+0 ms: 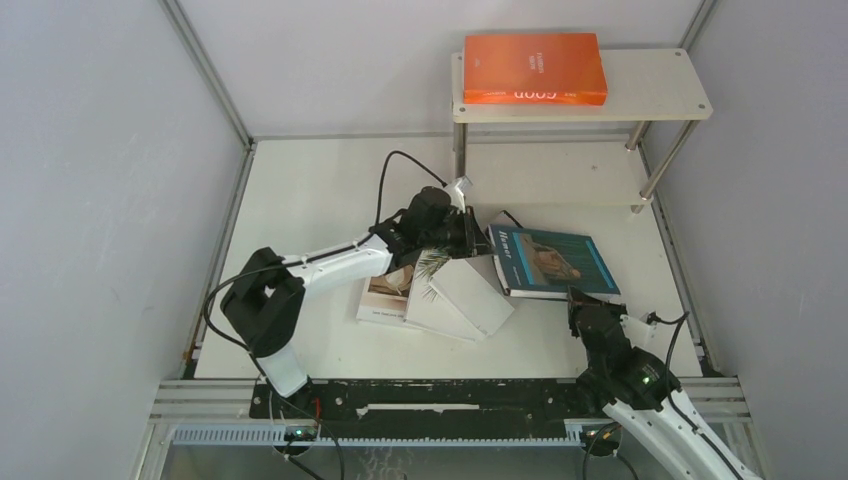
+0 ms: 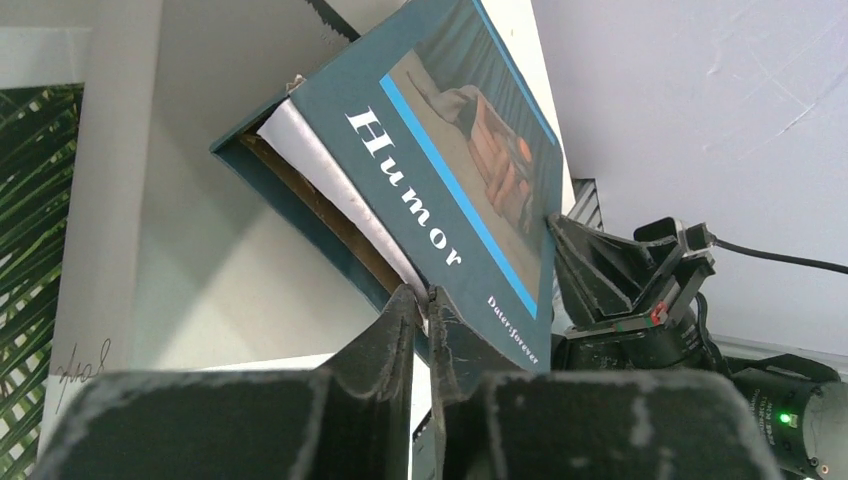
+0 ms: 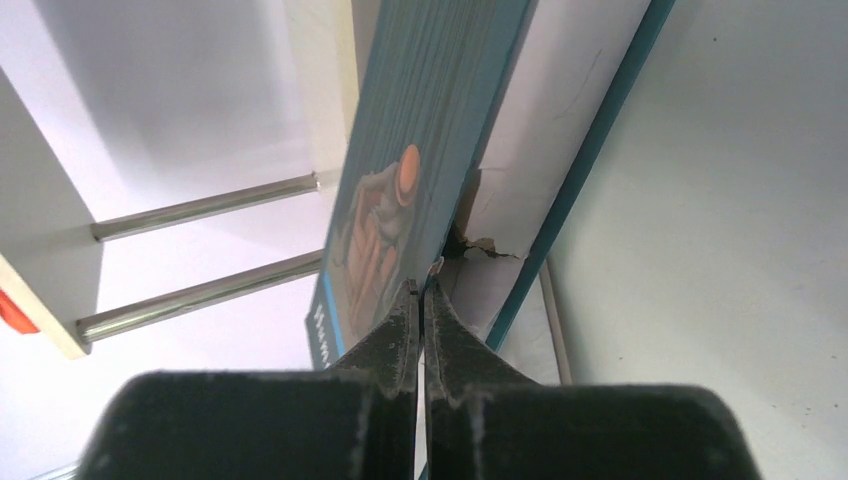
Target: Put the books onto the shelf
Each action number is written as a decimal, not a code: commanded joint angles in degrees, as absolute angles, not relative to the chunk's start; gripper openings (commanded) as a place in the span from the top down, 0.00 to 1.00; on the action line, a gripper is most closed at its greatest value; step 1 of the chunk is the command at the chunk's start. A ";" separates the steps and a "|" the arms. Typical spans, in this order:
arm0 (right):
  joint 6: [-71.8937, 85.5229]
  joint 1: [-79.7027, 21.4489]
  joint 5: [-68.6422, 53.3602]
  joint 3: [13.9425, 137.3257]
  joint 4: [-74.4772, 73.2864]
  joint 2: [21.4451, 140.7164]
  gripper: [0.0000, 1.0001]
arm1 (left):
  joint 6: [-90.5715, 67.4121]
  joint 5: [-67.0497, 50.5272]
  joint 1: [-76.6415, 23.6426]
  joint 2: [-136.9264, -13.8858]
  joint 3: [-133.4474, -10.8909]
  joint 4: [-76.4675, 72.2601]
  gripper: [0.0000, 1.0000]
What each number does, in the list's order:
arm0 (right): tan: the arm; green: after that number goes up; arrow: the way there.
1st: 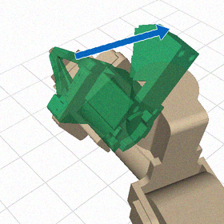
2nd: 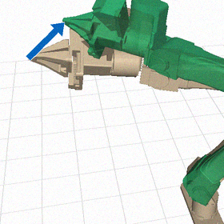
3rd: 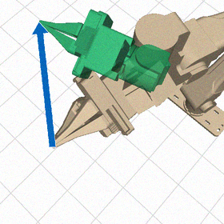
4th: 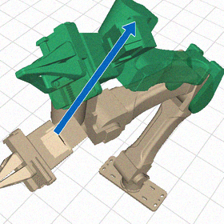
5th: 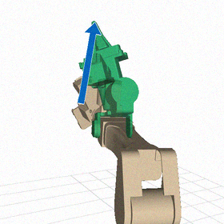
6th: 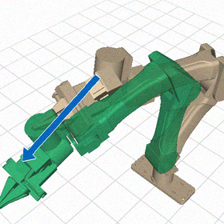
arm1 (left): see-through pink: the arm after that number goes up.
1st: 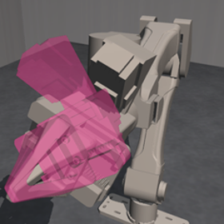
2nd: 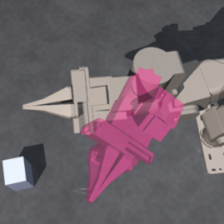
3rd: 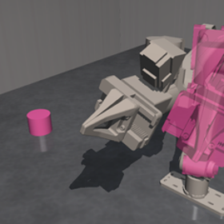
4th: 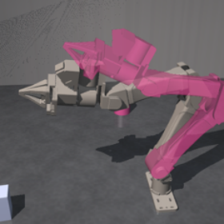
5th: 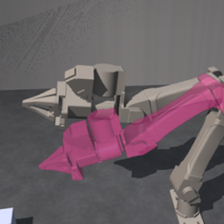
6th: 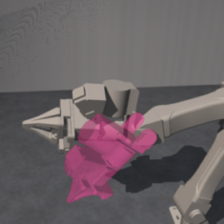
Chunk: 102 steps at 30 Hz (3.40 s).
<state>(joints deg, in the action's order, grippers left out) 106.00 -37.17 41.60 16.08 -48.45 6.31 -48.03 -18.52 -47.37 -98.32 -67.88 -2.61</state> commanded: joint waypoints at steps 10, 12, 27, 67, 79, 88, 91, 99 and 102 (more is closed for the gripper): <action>106.29 -37.61 44.04 16.00 -44.99 2.26 1.00 | -51.41 -22.42 -45.44 -91.80 -62.26 -8.70 0.64; 106.28 -37.62 44.24 16.04 -44.63 2.15 1.00 | -52.05 -22.59 -45.04 -91.04 -61.69 -9.04 0.57; 104.66 -37.44 44.64 17.26 -42.41 2.57 1.00 | -58.40 -24.79 -44.23 -92.16 -56.46 -14.35 0.25; 96.04 -33.46 35.88 17.84 -34.63 7.32 1.00 | -69.60 -27.67 -46.53 -104.94 -64.97 -23.85 0.87; 89.98 -29.93 32.01 19.76 -34.96 8.61 0.51 | -67.35 -24.82 -46.43 -101.98 -64.51 -24.13 1.00; 85.78 -26.12 28.36 21.31 -37.31 8.15 0.45 | -65.96 -21.81 -46.33 -99.93 -65.73 -24.10 1.00; 84.71 -24.64 26.52 21.53 -38.25 7.94 0.44 | -65.23 -20.16 -46.33 -98.85 -65.72 -24.00 1.00; 81.61 -21.43 22.63 22.29 -40.21 7.43 0.44 | -62.77 -16.50 -46.39 -95.47 -66.36 -24.00 1.00; 80.18 -21.12 22.80 23.37 -41.75 7.09 0.44 | -60.64 -14.18 -46.45 -93.10 -66.59 -22.91 1.00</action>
<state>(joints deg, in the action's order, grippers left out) 83.55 -21.69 23.77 19.75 -40.71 7.86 -64.42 -17.63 -46.15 -99.68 -62.46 -19.86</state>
